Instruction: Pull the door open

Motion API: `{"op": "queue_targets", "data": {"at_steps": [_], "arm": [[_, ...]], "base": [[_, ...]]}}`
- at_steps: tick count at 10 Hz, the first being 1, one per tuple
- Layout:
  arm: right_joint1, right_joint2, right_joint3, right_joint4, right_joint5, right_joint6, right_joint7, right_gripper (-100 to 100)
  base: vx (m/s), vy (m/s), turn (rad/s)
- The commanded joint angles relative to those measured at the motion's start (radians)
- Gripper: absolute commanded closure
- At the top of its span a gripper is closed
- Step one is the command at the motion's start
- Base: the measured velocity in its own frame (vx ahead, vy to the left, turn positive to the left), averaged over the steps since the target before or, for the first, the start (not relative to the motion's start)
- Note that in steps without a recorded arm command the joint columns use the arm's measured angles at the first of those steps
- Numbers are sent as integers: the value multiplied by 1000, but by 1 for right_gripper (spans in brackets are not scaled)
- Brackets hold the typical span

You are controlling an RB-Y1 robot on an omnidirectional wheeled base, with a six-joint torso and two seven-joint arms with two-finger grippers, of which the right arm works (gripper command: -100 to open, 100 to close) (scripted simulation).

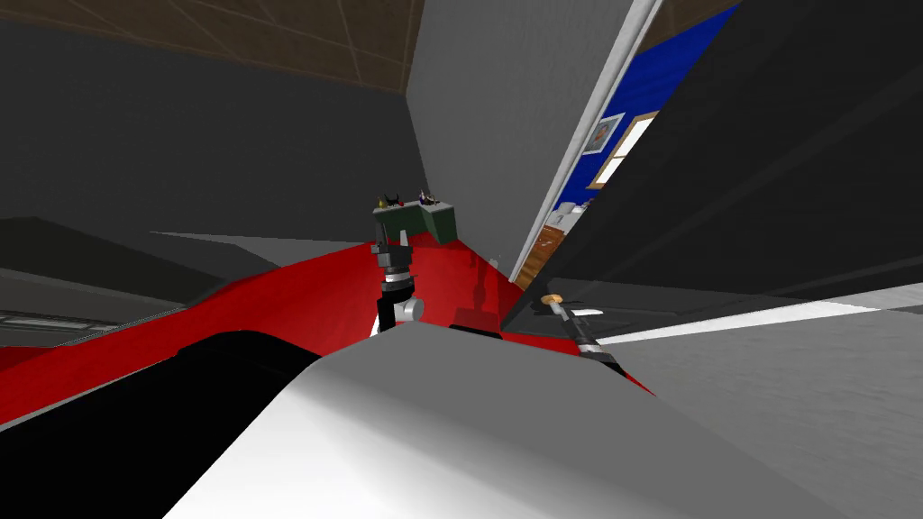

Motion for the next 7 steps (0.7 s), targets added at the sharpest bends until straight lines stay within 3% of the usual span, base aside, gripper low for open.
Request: {"op": "queue_targets", "data": {"at_steps": [1, 6, 7], "arm": [[-5, -1, 12, 29, -6, -29, -13, 100], [-15, -21, 17, 102, -31, -82, -44, 100], [-22, -11, 22, 108, -24, -82, -45, 100]], "base": [[-169, -70, 282], [-192, -74, 189], [-78, -26, 45]]}}
